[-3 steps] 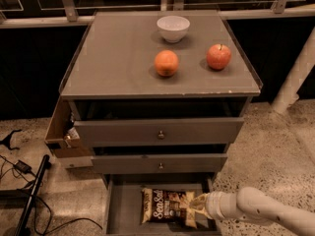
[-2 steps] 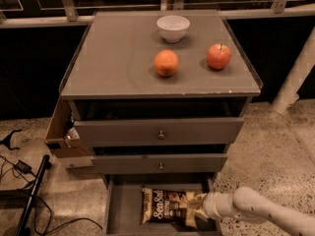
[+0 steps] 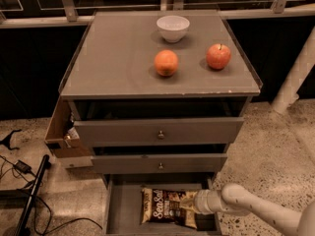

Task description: Pick brown chip bag from bottom drawer and place on counter

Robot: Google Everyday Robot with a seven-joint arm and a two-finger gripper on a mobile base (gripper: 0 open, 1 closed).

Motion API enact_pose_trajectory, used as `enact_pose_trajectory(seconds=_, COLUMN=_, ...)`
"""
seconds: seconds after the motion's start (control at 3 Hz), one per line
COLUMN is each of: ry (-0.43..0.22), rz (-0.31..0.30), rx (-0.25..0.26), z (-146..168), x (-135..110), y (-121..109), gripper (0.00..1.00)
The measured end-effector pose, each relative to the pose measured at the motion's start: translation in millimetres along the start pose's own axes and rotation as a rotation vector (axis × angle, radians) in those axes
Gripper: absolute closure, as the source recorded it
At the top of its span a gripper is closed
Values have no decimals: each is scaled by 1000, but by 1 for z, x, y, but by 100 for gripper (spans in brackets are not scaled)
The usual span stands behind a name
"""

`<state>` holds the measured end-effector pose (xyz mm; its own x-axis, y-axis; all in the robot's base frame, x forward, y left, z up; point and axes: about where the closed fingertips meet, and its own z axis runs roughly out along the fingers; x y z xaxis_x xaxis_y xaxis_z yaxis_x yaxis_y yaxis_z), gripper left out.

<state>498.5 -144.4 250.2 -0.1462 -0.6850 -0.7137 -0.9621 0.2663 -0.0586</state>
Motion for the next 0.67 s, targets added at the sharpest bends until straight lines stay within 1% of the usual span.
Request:
enact_pose_trajectory(seconds=0.33, ry=-7, rz=-7, rx=-28, z=19, x=3, y=-3, gripper=37)
enact_pose_trajectory(seconds=0.67, ry=-13, rz=-13, rx=-43, z=30, x=3, y=-4, gripper=14)
